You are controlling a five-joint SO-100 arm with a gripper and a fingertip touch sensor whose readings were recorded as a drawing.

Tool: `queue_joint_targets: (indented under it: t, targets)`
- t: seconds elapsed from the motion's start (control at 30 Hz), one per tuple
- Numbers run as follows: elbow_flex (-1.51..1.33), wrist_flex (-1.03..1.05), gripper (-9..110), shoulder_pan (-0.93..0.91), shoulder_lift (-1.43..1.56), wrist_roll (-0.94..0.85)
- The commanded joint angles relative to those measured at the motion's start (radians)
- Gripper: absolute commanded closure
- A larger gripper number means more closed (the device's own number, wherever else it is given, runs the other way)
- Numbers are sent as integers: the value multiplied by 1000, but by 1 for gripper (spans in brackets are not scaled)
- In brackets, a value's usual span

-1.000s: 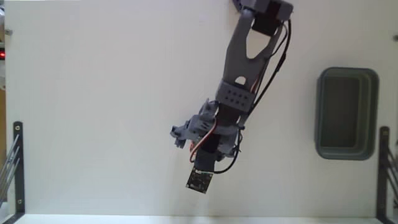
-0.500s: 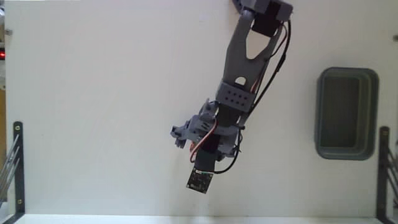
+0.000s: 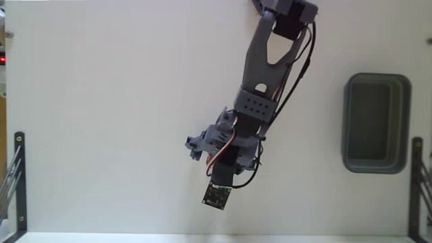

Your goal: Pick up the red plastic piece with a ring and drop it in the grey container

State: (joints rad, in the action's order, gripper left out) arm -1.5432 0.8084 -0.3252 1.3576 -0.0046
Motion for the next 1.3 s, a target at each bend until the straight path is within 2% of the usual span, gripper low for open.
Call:
queue_joint_targets:
  t: [0.0, 0.7, 1.27]
  targets:
    - [-8, -20, -9, -13, 33, 5]
    - [-23, -37, -9, -13, 30, 5]
    - [-23, -37, -4, -13, 30, 5]
